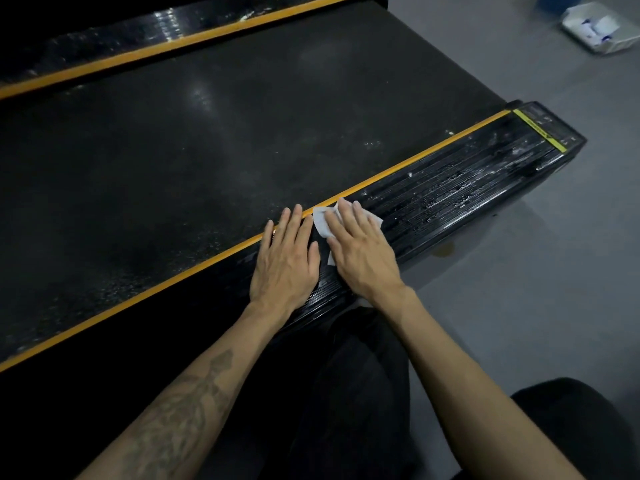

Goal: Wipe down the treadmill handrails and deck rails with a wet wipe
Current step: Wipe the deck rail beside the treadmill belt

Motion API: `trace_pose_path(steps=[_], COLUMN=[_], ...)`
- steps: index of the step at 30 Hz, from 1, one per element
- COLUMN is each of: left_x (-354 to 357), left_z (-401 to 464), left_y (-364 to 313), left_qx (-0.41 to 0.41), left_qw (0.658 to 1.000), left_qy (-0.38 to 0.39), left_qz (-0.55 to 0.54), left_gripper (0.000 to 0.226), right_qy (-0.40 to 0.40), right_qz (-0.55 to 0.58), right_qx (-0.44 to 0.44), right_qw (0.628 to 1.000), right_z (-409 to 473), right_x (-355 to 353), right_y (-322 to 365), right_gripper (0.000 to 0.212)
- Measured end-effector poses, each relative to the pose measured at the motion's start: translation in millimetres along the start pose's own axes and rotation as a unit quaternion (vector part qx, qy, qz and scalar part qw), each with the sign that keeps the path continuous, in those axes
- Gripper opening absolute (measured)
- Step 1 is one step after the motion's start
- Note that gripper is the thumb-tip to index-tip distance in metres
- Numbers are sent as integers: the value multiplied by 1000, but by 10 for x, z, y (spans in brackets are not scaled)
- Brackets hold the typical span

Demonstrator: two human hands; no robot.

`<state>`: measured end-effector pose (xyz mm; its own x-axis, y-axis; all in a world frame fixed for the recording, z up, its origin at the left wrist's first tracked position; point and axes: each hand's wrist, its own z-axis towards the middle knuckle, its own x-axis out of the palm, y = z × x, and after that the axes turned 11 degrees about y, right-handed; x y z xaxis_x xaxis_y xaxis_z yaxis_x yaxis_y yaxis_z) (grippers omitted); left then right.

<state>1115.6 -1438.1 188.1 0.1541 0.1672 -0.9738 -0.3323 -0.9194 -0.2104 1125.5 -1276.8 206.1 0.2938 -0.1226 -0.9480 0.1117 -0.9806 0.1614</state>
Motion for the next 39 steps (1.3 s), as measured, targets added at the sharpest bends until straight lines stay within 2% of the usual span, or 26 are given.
trace_pose_path(steps=[6,12,17,23,29,34,39], left_x=[-3,-3,7,-13,-19,-30,-21], left_z=[-3,2,11,11,13,12,22], left_y=[-2,-14,-9,-21,-31,-34,-33], left_qx=[-1,0,-1,0,-4,-5,-6], left_qw=[1000,1000,1000,1000,1000,1000,1000], left_qy=[-3,-7,-7,-13,-9,-12,-13], left_qz=[3,-2,-1,-11,-13,-16,-15], left_gripper=[58,60,56,55,55,55,56], right_qy=[-21,-5,-28,4,-14,6,-25], right_qz=[32,4,42,15,33,1,46], right_qx=[74,10,84,-8,43,-8,68], right_qw=[997,1000,995,1000,998,1000,996], right_z=[-84,68,44,222,152,277,205], right_x=[44,-11,15,-51,16,-76,-57], right_y=[22,-42,-36,-95,-4,-19,10], right_gripper=[58,57,58,59,59,58,58])
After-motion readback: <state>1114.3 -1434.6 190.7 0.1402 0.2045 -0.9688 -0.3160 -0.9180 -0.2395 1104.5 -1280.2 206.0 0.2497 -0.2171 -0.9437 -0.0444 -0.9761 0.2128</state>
